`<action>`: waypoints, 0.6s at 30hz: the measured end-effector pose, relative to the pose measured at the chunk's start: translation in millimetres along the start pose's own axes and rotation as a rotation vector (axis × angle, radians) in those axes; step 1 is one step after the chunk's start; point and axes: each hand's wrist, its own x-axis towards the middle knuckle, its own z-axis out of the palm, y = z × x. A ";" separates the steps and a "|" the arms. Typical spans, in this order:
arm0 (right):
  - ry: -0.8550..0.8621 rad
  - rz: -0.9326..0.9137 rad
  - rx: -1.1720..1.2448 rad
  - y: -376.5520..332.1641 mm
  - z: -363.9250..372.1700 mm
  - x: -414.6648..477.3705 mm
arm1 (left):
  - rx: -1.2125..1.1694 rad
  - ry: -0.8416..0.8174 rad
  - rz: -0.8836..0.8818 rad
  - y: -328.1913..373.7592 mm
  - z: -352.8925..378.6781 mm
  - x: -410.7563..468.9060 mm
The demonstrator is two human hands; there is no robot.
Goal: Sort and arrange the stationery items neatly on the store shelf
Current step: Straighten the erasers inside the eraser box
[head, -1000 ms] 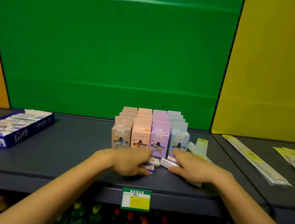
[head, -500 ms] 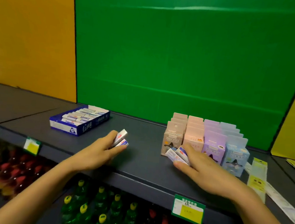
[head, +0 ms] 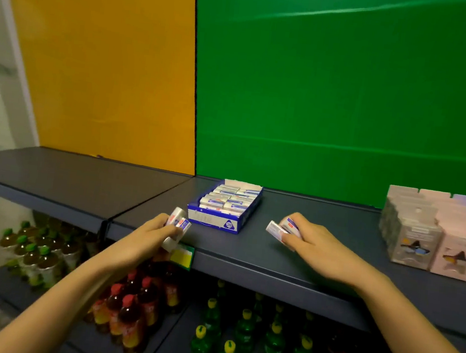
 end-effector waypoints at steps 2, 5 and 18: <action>0.009 0.004 0.008 -13.7 8.3 16.6 | -0.005 -0.004 0.012 -1.3 -18.3 7.0; 0.030 -0.023 0.037 -30.1 13.7 38.9 | 0.025 0.003 0.054 0.0 -37.6 22.8; 0.037 -0.124 -0.176 -35.3 27.2 122.4 | 0.357 -0.141 0.321 15.7 -55.7 118.0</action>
